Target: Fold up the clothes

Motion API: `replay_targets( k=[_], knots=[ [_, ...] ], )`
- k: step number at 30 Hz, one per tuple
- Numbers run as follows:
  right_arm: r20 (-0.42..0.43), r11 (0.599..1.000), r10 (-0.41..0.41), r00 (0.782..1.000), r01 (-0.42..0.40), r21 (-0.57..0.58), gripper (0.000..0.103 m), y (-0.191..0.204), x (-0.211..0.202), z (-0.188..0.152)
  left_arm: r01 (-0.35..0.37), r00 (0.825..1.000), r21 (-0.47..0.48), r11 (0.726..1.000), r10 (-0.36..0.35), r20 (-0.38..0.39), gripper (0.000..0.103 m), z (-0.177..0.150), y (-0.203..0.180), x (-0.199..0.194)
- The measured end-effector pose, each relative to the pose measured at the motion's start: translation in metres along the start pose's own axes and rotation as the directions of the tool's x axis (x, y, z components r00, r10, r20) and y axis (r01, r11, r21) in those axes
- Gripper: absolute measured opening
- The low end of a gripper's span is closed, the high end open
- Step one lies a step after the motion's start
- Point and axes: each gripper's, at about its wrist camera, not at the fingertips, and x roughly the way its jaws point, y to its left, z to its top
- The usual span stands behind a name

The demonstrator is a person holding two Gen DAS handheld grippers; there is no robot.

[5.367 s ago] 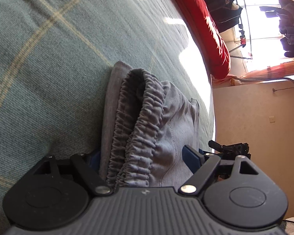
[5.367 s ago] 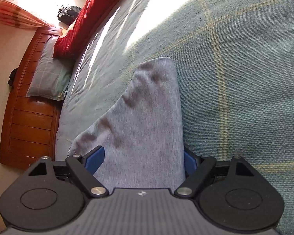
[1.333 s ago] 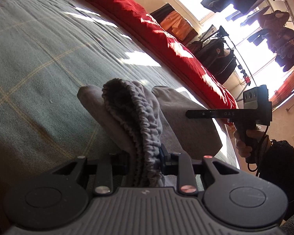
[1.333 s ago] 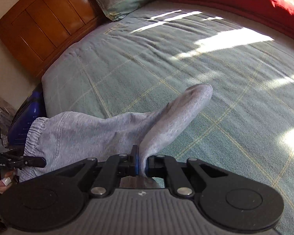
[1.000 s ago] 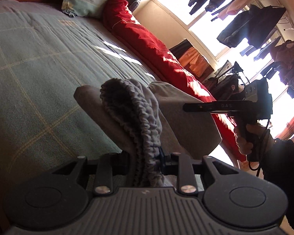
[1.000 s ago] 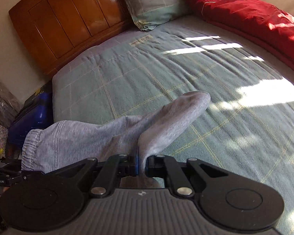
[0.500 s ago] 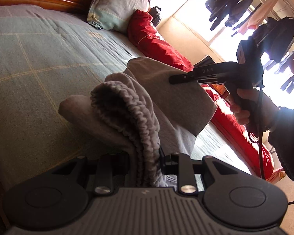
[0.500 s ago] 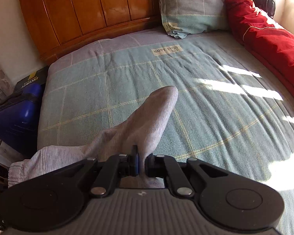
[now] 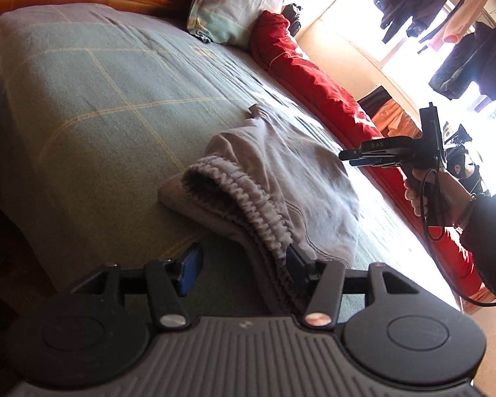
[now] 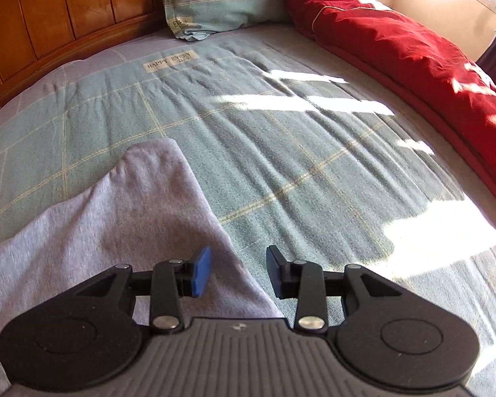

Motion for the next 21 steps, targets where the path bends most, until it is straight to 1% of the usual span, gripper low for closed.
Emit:
replay_targets(
  k=[2,4,5,7,8,9,10,12,13,14,17,19,21],
  knots=[
    [0.017,0.997,0.077,0.997,-0.078,0.013,0.042,-0.002,-0.009,-0.005,-0.019,0.999,0.075,0.997,0.016,0.041,0.055,0.011,-0.007,-0.007],
    [0.01,0.991,0.132,0.991,-0.132,-0.003,0.048,0.004,-0.012,-0.012,-0.018,0.996,0.143,0.99,0.005,0.092,0.059,0.026,-0.017,-0.005],
    [0.0,0.99,0.143,0.99,-0.143,-0.02,0.048,0.009,-0.011,-0.016,-0.012,0.994,0.173,0.985,-0.007,0.111,0.06,0.034,-0.021,-0.001],
    [-0.024,0.99,0.134,0.991,-0.135,-0.029,0.048,0.015,0.0,-0.022,0.007,0.989,0.238,0.971,-0.041,0.139,0.06,0.045,-0.031,0.01],
    [-0.036,0.991,0.128,0.991,-0.129,-0.021,0.048,0.015,0.006,-0.025,0.017,0.989,0.257,0.966,-0.054,0.139,0.06,0.048,-0.034,0.019],
    [-0.048,0.992,0.122,0.991,-0.123,-0.013,0.048,0.016,0.012,-0.027,0.027,0.99,0.268,0.963,-0.062,0.123,0.062,0.051,-0.036,0.028],
    [-0.052,0.994,0.113,0.992,-0.113,0.005,0.048,0.013,0.018,-0.029,0.032,0.994,0.266,0.963,-0.059,0.096,0.063,0.052,-0.036,0.04],
    [-0.056,0.995,0.093,0.994,-0.09,0.046,0.048,0.004,0.03,-0.033,0.022,0.999,0.205,0.978,-0.027,0.022,0.063,0.047,-0.026,0.06],
    [-0.051,0.992,0.099,0.994,-0.095,0.087,0.048,-0.002,0.032,-0.033,0.015,1.0,0.169,0.986,-0.012,-0.015,0.062,0.044,-0.02,0.069],
    [-0.042,0.985,0.111,0.993,-0.105,0.135,0.048,-0.008,0.032,-0.033,0.011,1.0,0.15,0.989,-0.008,-0.025,0.061,0.039,-0.016,0.073],
    [-0.014,0.951,0.145,0.989,-0.136,0.277,0.048,-0.028,0.034,-0.032,0.015,1.0,0.173,0.985,-0.019,0.021,0.062,0.031,-0.019,0.054],
    [0.049,0.948,0.154,0.987,-0.162,0.276,0.048,-0.028,0.022,-0.027,0.011,0.999,0.18,0.984,-0.019,0.044,0.063,0.03,-0.023,0.04],
    [0.087,0.943,0.183,0.979,-0.2,0.266,0.048,-0.023,0.016,-0.02,0.02,0.998,0.18,0.984,-0.031,0.055,0.063,0.029,-0.026,0.032]
  ],
)
